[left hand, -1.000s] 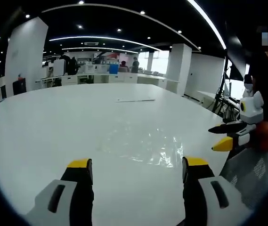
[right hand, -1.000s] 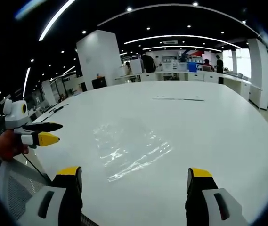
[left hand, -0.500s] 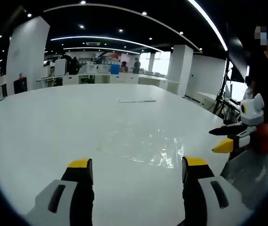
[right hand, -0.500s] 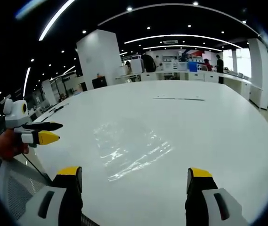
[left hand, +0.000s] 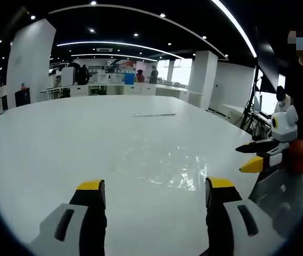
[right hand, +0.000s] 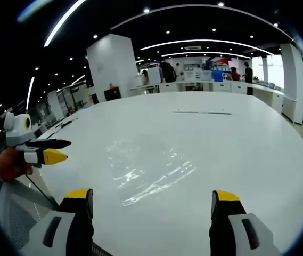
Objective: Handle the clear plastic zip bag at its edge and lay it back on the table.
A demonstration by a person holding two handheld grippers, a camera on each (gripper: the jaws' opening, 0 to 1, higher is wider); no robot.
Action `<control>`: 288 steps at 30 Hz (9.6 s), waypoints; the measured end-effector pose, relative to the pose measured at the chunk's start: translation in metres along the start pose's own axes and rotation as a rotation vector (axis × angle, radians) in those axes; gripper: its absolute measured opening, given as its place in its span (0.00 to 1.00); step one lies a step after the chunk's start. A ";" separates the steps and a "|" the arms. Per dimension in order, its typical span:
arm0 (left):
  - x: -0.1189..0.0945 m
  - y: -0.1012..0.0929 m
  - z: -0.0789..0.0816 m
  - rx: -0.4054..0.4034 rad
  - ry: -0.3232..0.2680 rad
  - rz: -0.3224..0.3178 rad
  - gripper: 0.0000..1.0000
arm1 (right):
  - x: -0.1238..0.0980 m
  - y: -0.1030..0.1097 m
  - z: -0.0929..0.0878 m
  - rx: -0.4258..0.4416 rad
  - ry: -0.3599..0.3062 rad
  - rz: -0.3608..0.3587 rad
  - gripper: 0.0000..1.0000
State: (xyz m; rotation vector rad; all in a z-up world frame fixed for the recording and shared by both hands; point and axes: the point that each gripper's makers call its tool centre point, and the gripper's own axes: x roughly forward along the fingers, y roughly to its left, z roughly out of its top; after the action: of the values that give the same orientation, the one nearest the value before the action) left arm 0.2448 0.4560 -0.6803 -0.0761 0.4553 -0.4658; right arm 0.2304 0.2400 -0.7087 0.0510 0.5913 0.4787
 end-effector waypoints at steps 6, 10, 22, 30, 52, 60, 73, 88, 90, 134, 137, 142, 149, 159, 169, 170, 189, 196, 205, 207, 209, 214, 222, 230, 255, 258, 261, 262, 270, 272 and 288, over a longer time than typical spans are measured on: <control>0.002 0.001 -0.002 0.002 0.001 -0.004 0.75 | -0.001 0.001 0.000 0.000 0.001 0.001 0.92; 0.002 0.002 -0.003 0.005 0.003 -0.006 0.75 | -0.001 0.001 0.001 0.000 0.000 0.001 0.92; 0.001 0.000 -0.003 0.007 0.010 -0.007 0.75 | 0.001 0.002 -0.002 -0.001 0.008 0.008 0.92; 0.003 0.001 -0.004 0.004 0.009 -0.008 0.75 | 0.000 0.001 -0.002 0.001 0.005 0.005 0.92; 0.002 0.003 -0.005 -0.002 0.008 -0.001 0.74 | 0.002 0.001 -0.004 0.002 0.012 0.011 0.91; 0.002 0.000 -0.003 0.004 0.007 -0.005 0.74 | 0.002 0.000 -0.003 0.004 0.007 0.009 0.91; 0.003 -0.002 -0.006 0.021 0.021 -0.025 0.74 | 0.009 0.019 0.002 -0.038 0.014 0.062 0.89; -0.006 0.000 -0.004 0.036 0.038 -0.028 0.76 | 0.069 0.046 0.041 -0.120 0.018 0.155 0.87; -0.008 -0.001 -0.005 0.039 0.049 -0.031 0.76 | 0.082 0.050 0.051 -0.133 0.016 0.168 0.87; -0.022 -0.011 -0.010 0.112 0.072 -0.082 0.71 | 0.244 0.113 0.060 -0.152 0.197 0.118 0.72; -0.023 -0.008 -0.009 0.100 0.065 -0.072 0.70 | 0.244 0.109 0.054 -0.151 0.219 0.103 0.71; -0.023 -0.005 -0.009 0.096 0.063 -0.065 0.69 | 0.247 0.107 0.054 -0.223 0.211 0.074 0.66; -0.022 -0.002 -0.011 0.090 0.064 -0.060 0.67 | 0.240 0.110 0.051 -0.286 0.192 0.079 0.58; -0.022 -0.005 -0.013 0.080 0.074 -0.068 0.63 | 0.240 0.097 0.054 -0.298 0.210 0.095 0.26; -0.022 -0.004 -0.013 0.070 0.073 -0.067 0.59 | 0.240 0.109 0.049 -0.256 0.210 0.131 0.50; -0.022 -0.004 -0.014 0.071 0.073 -0.067 0.59 | 0.241 0.114 0.051 -0.244 0.195 0.137 0.50; -0.023 -0.006 -0.016 0.059 0.087 -0.071 0.55 | 0.253 0.127 0.050 -0.345 0.165 0.162 0.46; -0.023 -0.005 -0.016 0.055 0.088 -0.070 0.55 | 0.255 0.125 0.049 -0.360 0.173 0.188 0.44; -0.024 -0.005 -0.016 0.045 0.090 -0.067 0.53 | 0.260 0.118 0.049 -0.375 0.183 0.202 0.31; -0.024 -0.005 -0.016 0.045 0.091 -0.067 0.52 | 0.259 0.117 0.048 -0.374 0.187 0.206 0.26; -0.024 -0.005 -0.016 0.045 0.093 -0.067 0.51 | 0.259 0.117 0.048 -0.371 0.188 0.209 0.20; -0.024 -0.005 -0.017 0.048 0.096 -0.067 0.50 | 0.254 0.117 0.046 -0.340 0.206 0.218 0.06; -0.024 -0.003 -0.018 0.050 0.103 -0.057 0.49 | 0.244 0.115 0.040 -0.357 0.250 0.234 0.00; -0.023 -0.003 -0.018 0.055 0.112 -0.050 0.48 | 0.219 0.113 0.044 -0.502 0.257 0.261 0.00; 0.002 0.033 0.001 -0.110 0.048 0.008 0.48 | 0.158 0.101 0.050 -0.694 0.203 0.303 0.00; 0.008 0.030 0.005 -0.125 0.044 0.000 0.47 | 0.154 0.107 0.044 -0.730 0.208 0.324 0.00; 0.017 0.035 0.013 -0.138 0.036 -0.002 0.46 | 0.146 0.114 0.038 -0.786 0.210 0.344 0.00; 0.018 0.035 0.015 -0.143 0.034 -0.004 0.46 | 0.144 0.116 0.037 -0.789 0.210 0.349 0.00; 0.036 0.036 0.024 -0.196 0.034 -0.032 0.43 | 0.115 0.136 0.032 -0.873 0.191 0.390 0.00; 0.039 0.034 0.025 -0.209 0.035 -0.043 0.41 | 0.110 0.138 0.033 -0.882 0.187 0.392 0.00; 0.061 0.017 0.018 -0.250 0.136 -0.117 0.30 | 0.089 0.150 0.031 -1.029 0.160 0.415 0.00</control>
State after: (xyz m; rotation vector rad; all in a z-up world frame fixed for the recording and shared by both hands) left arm 0.3084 0.4426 -0.6918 -0.3147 0.6441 -0.5295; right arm 0.2493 0.4160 -0.7027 -0.8650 0.4316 1.1518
